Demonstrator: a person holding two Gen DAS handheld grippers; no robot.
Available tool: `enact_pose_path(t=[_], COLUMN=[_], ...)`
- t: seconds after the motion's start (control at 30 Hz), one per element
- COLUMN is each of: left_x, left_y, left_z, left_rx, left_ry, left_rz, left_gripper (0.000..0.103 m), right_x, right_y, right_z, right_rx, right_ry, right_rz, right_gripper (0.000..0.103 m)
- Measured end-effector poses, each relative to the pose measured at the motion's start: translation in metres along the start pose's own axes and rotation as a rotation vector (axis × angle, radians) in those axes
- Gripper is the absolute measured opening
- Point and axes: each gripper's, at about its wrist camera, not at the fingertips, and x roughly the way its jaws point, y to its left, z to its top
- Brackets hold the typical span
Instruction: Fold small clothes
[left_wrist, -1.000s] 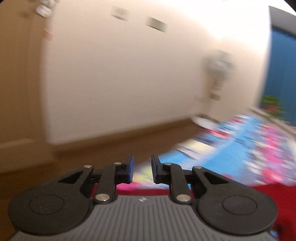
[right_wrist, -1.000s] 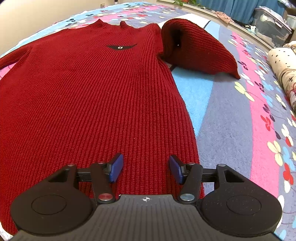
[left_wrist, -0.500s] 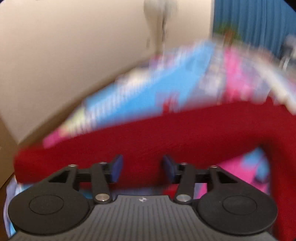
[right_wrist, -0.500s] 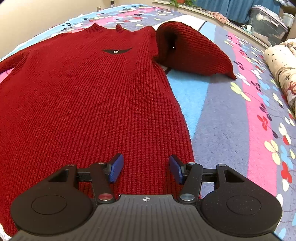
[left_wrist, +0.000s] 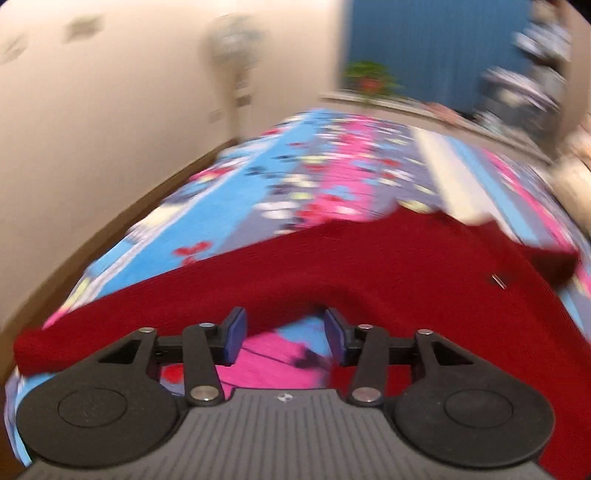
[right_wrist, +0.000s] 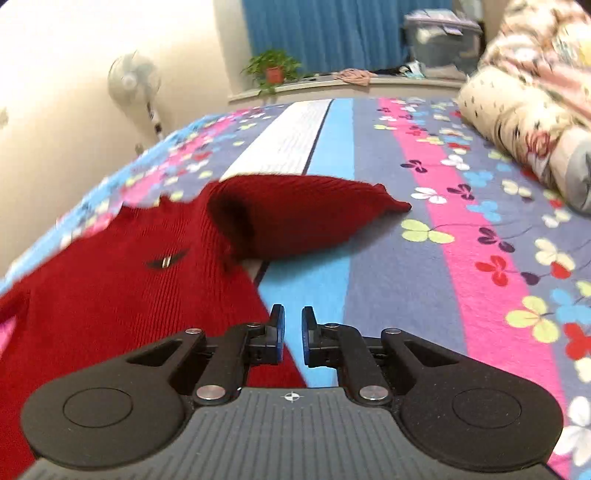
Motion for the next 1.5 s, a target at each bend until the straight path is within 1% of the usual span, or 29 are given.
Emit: enact_pose_path(t=[0.07, 0.1, 0.13, 0.17, 0.2, 0.27, 0.37, 0.43, 0.5, 0.6, 0.7, 0.73, 0.77, 0.8, 0.83, 0.87, 0.93, 1.0, 1.03, 1.07, 1.13, 1.17, 1.2, 1.23, 1.3, 1.37, 1.4, 1.47, 1.5], left_x=[-0.008, -0.003, 0.01, 0.01, 0.007, 0.005, 0.008, 0.004, 0.007, 0.034, 0.041, 0.043, 0.045, 0.046, 0.046, 0.048, 0.049, 0.051, 0.052, 0.053, 0.054, 0.055, 0.055, 0.056, 0.058, 0.059, 0.059, 0.06, 0.06], left_y=[-0.02, -0.029, -0.04, -0.048, -0.055, -0.07, -0.088, -0.098, -0.104, -0.101, -0.1, -0.1, -0.1, -0.1, -0.101, -0.101, -0.1, -0.1, -0.1, -0.099, -0.098, -0.098, -0.097, -0.097, -0.098, -0.1, -0.1, -0.101, -0.101], left_z=[-0.022, -0.034, -0.038, -0.04, -0.039, -0.04, -0.047, -0.055, -0.06, -0.062, -0.06, -0.06, -0.06, -0.061, -0.061, -0.062, -0.061, -0.062, -0.062, -0.062, -0.061, -0.061, -0.06, -0.059, -0.059, -0.06, -0.06, -0.062, -0.062], left_rx=[0.029, 0.042, 0.074, 0.102, 0.129, 0.222, 0.334, 0.407, 0.472, 0.511, 0.535, 0.544, 0.553, 0.561, 0.568, 0.574, 0.585, 0.595, 0.599, 0.6, 0.595, 0.591, 0.587, 0.584, 0.586, 0.593, 0.598, 0.607, 0.611], left_ry=[-0.015, 0.023, 0.098, 0.099, 0.049, -0.034, -0.044, -0.076, -0.104, -0.088, -0.074, -0.073, -0.072, -0.071, -0.071, -0.069, -0.066, -0.066, -0.067, -0.067, -0.065, -0.064, -0.064, -0.064, -0.064, -0.063, -0.064, -0.063, -0.063], left_rz=[-0.011, -0.014, 0.0, 0.023, 0.036, 0.075, 0.102, 0.112, 0.115, 0.133, 0.155, 0.161, 0.167, 0.171, 0.175, 0.177, 0.178, 0.18, 0.183, 0.187, 0.189, 0.189, 0.188, 0.185, 0.181, 0.177, 0.175, 0.174, 0.175], left_gripper=[0.054, 0.054, 0.052, 0.049, 0.05, 0.05, 0.05, 0.05, 0.051, 0.051, 0.051, 0.051, 0.051, 0.051, 0.051, 0.051, 0.051, 0.051, 0.051, 0.051, 0.051, 0.051, 0.051, 0.051, 0.051, 0.051, 0.051, 0.051, 0.051], right_x=[0.012, 0.017, 0.022, 0.03, 0.038, 0.056, 0.082, 0.102, 0.116, 0.135, 0.154, 0.157, 0.162, 0.164, 0.168, 0.17, 0.166, 0.154, 0.145, 0.131, 0.1, 0.087, 0.081, 0.084, 0.108, 0.128, 0.132, 0.131, 0.132], right_y=[-0.013, -0.018, -0.025, -0.034, -0.04, -0.054, -0.076, -0.095, -0.11, -0.126, -0.13, -0.128, -0.126, -0.124, -0.121, -0.117, -0.113, -0.115, -0.12, -0.127, -0.144, -0.153, -0.165, -0.181, -0.217, -0.239, -0.244, -0.247, -0.246], right_z=[0.011, 0.016, 0.02, 0.026, 0.031, 0.044, 0.059, 0.066, 0.069, 0.068, 0.071, 0.072, 0.073, 0.073, 0.075, 0.077, 0.081, 0.089, 0.093, 0.096, 0.095, 0.092, 0.087, 0.083, 0.063, 0.039, 0.028, 0.017, 0.019], right_rx=[0.069, 0.102, 0.147, 0.199, 0.242, 0.321, 0.421, 0.518, 0.594, 0.679, 0.672, 0.658, 0.639, 0.625, 0.597, 0.564, 0.505, 0.47, 0.465, 0.47, 0.493, 0.5, 0.516, 0.551, 0.69, 0.803, 0.837, 0.847, 0.835], right_ry=[-0.011, -0.025, -0.042, -0.05, -0.054, -0.069, -0.082, -0.089, -0.089, -0.08, -0.058, -0.058, -0.062, -0.06, -0.038, -0.022, -0.06, -0.139, -0.198, -0.292, -0.508, -0.59, -0.622, -0.58, -0.399, -0.269, -0.247, -0.296, -0.295], right_rz=[0.033, 0.045, 0.06, 0.077, 0.094, 0.137, 0.172, 0.174, 0.186, 0.213, 0.175, 0.165, 0.161, 0.157, 0.143, 0.126, 0.125, 0.106, 0.078, 0.039, -0.058, -0.132, -0.21, -0.267, -0.273, -0.275, -0.28, -0.251, -0.253], right_gripper=[0.013, 0.019, 0.032, 0.039, 0.048, 0.052, 0.066, 0.07, 0.07, 0.07, 0.07, 0.067, 0.062, 0.048, 0.03, 0.024, 0.018, 0.016, 0.016, 0.015, 0.015, 0.014, 0.014, 0.014, 0.015, 0.02, 0.018, 0.02, 0.022])
